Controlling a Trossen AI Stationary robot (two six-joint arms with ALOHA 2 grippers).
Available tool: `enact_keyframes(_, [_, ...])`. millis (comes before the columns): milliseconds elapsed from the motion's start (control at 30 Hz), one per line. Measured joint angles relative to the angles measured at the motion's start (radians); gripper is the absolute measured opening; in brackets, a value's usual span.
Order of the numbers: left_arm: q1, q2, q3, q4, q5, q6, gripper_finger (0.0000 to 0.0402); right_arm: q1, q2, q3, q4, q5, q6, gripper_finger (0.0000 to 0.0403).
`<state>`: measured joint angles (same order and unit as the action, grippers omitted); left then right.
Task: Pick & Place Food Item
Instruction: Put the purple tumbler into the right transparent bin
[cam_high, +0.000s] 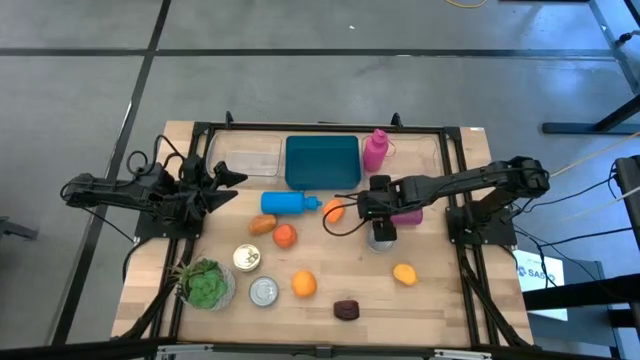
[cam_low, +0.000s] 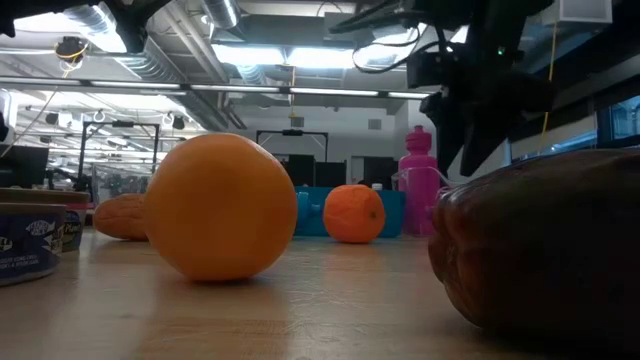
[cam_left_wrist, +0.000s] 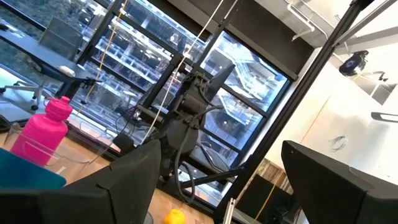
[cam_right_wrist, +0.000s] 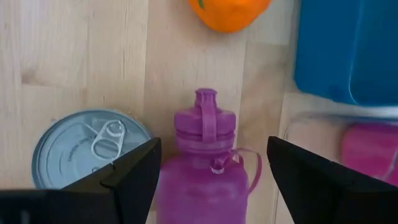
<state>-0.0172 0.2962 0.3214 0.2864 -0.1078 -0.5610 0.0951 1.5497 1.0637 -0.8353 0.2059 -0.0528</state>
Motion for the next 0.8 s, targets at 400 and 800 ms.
enact_keyframes(400, [0.000,0.000,0.000,0.000,0.000,0.006,0.0326,-0.008,0.116,-0.001,0.022,-0.004,-0.008,0.0290])
enact_keyframes(800, [0.000,0.000,0.000,0.000,0.001,0.007,0.0326,-0.047,0.163,-0.001,0.042,-0.015,-0.011,0.0290])
